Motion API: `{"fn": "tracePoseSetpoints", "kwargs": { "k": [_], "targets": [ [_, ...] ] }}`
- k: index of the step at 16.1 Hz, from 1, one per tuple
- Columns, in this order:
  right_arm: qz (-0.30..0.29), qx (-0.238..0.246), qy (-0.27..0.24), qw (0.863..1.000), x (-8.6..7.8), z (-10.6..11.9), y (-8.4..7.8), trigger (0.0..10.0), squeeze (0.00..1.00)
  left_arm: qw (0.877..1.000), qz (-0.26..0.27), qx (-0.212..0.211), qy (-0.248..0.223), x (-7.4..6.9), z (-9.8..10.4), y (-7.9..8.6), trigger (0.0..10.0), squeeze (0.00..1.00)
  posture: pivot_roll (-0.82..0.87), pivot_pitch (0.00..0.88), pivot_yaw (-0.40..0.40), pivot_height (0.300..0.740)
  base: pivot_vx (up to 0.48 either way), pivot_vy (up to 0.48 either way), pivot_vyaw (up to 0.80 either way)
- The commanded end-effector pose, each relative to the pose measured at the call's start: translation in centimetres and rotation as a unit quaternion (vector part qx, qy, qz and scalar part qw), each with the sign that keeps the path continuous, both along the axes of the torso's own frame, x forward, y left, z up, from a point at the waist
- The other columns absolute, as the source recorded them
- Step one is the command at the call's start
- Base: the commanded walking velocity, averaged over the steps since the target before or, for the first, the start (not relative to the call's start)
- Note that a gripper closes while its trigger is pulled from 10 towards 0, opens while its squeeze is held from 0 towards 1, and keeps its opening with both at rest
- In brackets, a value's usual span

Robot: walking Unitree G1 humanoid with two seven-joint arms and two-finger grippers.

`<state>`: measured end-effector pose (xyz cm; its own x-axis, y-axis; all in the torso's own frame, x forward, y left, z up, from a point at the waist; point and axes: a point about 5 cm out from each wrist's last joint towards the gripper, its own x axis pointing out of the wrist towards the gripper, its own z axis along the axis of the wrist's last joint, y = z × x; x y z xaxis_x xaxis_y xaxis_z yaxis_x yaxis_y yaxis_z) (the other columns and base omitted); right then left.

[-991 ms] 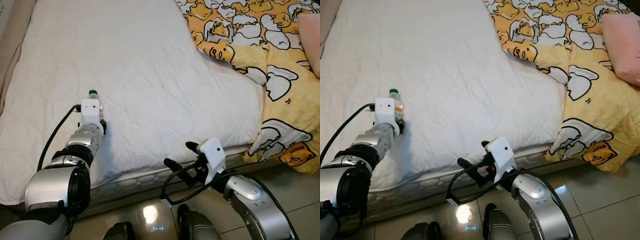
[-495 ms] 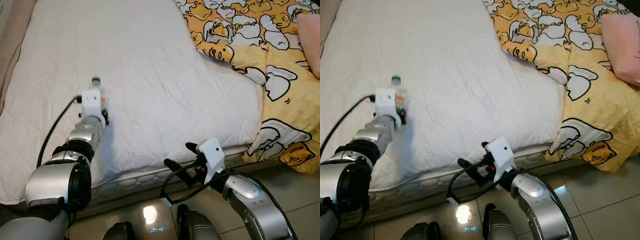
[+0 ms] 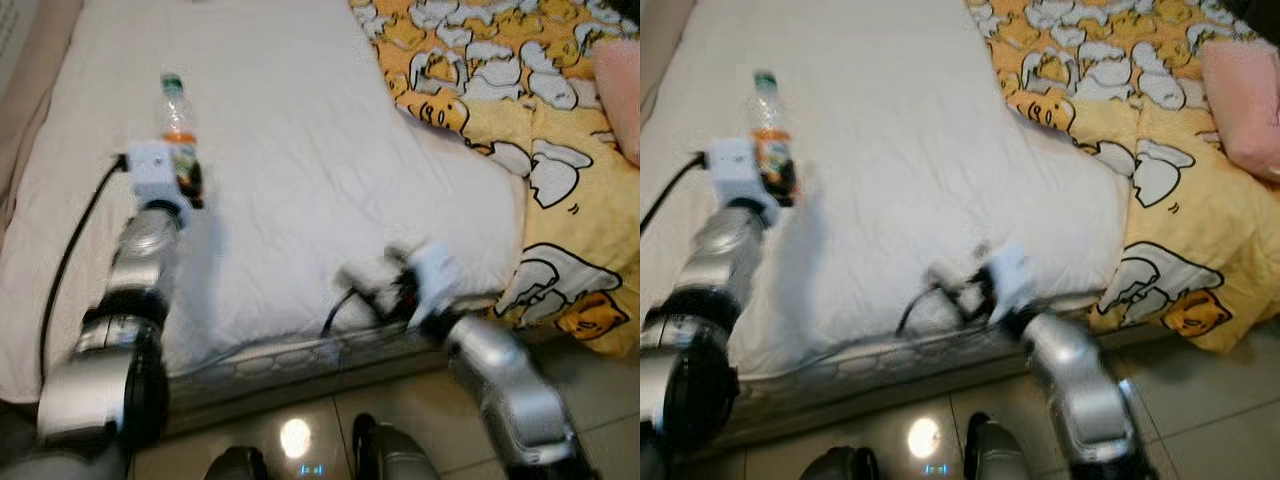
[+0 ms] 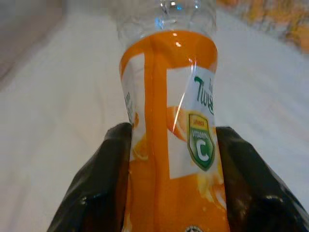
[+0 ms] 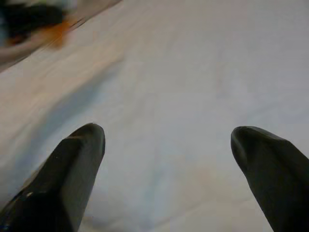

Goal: Clean up the room

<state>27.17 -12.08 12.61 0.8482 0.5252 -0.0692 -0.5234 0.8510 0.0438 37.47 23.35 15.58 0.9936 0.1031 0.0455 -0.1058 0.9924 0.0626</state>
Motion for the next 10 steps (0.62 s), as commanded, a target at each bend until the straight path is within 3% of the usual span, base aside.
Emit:
{"fn": "tracePoseSetpoints", "kwargs": {
  "k": [1,2,3,4,7,8,10],
  "targets": [
    [-0.034,0.008,0.0,0.999,0.4,-0.2,-0.8,10.0,0.0,0.999,-0.016,0.012,-0.038,-0.3,1.0,-0.3,0.0,0.0,-0.15,0.116,-0.003,0.74,0.0,0.0,0.0],
    [-0.05,0.01,-0.006,0.999,0.8,-0.1,-1.1,10.0,0.0,0.998,-0.026,0.016,-0.05,-0.8,1.0,-0.7,0.0,0.0,-0.15,0.113,-0.004,0.74,0.0,0.0,0.0],
    [-0.07,0.014,-0.013,0.997,1.2,0.1,-1.4,10.0,0.0,0.997,-0.035,0.012,-0.062,-1.5,1.0,-1.3,0.9,0.0,-0.15,0.107,-0.008,0.74,0.0,0.0,0.0],
    [-0.101,0.017,-0.025,0.994,1.7,0.4,-1.9,10.0,0.0,0.996,-0.04,0.001,-0.078,-2.3,0.9,-1.9,10.0,0.0,-0.14,0.102,-0.013,0.74,0.0,0.0,0.0],
    [-0.177,-0.012,-0.082,0.981,2.2,0.8,-3.0,10.0,0.0,0.995,-0.008,-0.015,-0.097,-5.6,-0.5,-2.2,10.0,0.0,-0.14,0.082,-0.015,0.74,0.0,0.0,0.0],
    [-0.179,-0.019,-0.093,0.979,2.1,0.7,-2.9,10.0,0.0,0.995,-0.008,-0.013,-0.094,-6.2,-1.0,-2.1,10.0,0.0,-0.14,0.08,-0.015,0.74,0.0,0.0,0.0],
    [-0.183,-0.031,-0.097,0.978,2.1,-0.1,-2.6,10.0,0.0,0.996,0.008,0.007,-0.084,-6.8,-1.6,-2.2,10.0,0.0,-0.13,0.072,-0.017,0.74,0.0,-0.471,0.0]
  ]
}}
